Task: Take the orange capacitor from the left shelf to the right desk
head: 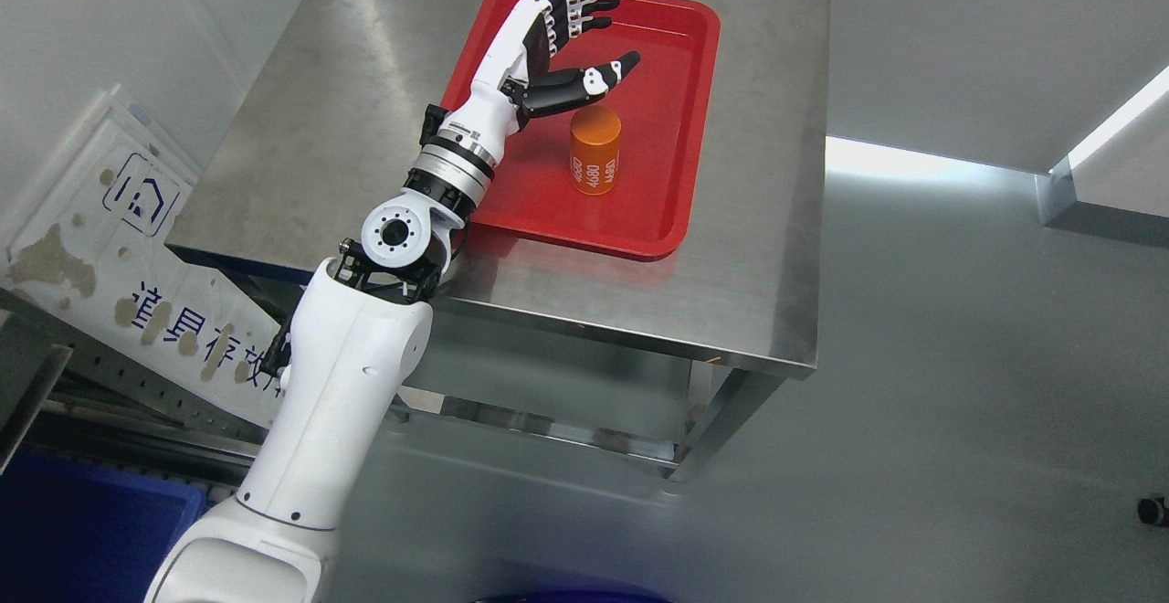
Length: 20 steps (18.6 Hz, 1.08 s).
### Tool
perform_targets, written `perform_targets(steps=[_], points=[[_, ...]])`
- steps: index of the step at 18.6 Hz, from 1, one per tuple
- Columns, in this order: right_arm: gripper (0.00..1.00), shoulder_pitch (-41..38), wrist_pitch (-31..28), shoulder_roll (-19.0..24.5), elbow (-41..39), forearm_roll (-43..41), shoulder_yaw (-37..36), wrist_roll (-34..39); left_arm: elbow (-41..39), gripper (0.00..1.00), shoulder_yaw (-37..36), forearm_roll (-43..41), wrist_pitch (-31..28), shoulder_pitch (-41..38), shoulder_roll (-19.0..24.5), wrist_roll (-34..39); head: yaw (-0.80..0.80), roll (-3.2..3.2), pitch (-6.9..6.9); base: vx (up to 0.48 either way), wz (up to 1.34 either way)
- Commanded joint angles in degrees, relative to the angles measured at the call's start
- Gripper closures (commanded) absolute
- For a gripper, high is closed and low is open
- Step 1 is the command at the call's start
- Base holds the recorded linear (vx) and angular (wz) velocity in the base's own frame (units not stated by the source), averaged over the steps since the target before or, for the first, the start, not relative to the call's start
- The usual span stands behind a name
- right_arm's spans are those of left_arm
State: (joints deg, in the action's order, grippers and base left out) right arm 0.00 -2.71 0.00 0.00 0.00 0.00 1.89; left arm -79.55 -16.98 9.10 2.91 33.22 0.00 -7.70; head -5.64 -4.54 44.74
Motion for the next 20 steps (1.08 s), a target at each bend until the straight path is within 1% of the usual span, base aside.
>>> perform_targets(steps=[1, 2, 5, 6, 7, 9, 11, 15, 20], points=[[0.0, -0.09, 0.16, -1.0, -1.93, 0.0, -0.62, -0.04, 0.19, 0.15, 7.46, 0.04, -0.18, 3.69, 1.0, 0.05, 0.0, 0.0, 0.0, 0.0, 0.0], [0.0, -0.09, 0.25, -1.0, -1.93, 0.0, -0.62, -0.04, -0.25, 0.12, 9.31, 0.04, -0.71, 3.69, 1.0, 0.05, 0.0, 0.0, 0.0, 0.0, 0.0], [0.0, -0.09, 0.25, -1.0, -1.93, 0.0, -0.62, -0.04, -2.62, 0.01, 16.26, 0.04, -5.27, 2.47, 1.0, 0.05, 0.0, 0.0, 0.0, 0.0, 0.0], [0.0, -0.09, 0.25, -1.0, -1.93, 0.0, -0.62, -0.04, -3.32, 0.01, 18.19, 0.04, -5.72, 1.24, 1.57, -0.04, 0.0, 0.0, 0.0, 0.0, 0.0], [0.0, -0.09, 0.16, -1.0, -1.93, 0.0, -0.62, -0.04, -4.03, 0.01, 19.86, 0.04, -5.72, 0.01, 3.15, -0.04, 0.0, 0.0, 0.0, 0.0, 0.0], [0.0, -0.09, 0.16, -1.0, -1.93, 0.0, -0.62, -0.04, -4.82, 0.0, 21.89, 0.04, -5.72, -2.1, 6.58, 0.05, 0.0, 0.0, 0.0, 0.0, 0.0], [0.0, -0.09, 0.16, -1.0, -1.93, 0.0, -0.62, -0.04, -6.39, 0.0, 23.65, 0.04, -5.63, -5.69, 8.43, -0.04, 0.0, 0.0, 0.0, 0.0, 0.0], [0.0, -0.09, 0.16, -1.0, -1.93, 0.0, -0.62, -0.04, -10.62, 0.0, 25.94, -0.04, -5.55, -9.84, 9.05, -0.12, 0.0, 0.0, 0.0, 0.0, 0.0], [0.0, -0.09, 0.25, -1.0, -1.93, 0.0, -0.62, -0.04, -12.03, 0.0, 25.42, 0.04, -5.55, -12.39, 8.88, -0.56, 0.0, 0.0, 0.0, 0.0, 0.0]])
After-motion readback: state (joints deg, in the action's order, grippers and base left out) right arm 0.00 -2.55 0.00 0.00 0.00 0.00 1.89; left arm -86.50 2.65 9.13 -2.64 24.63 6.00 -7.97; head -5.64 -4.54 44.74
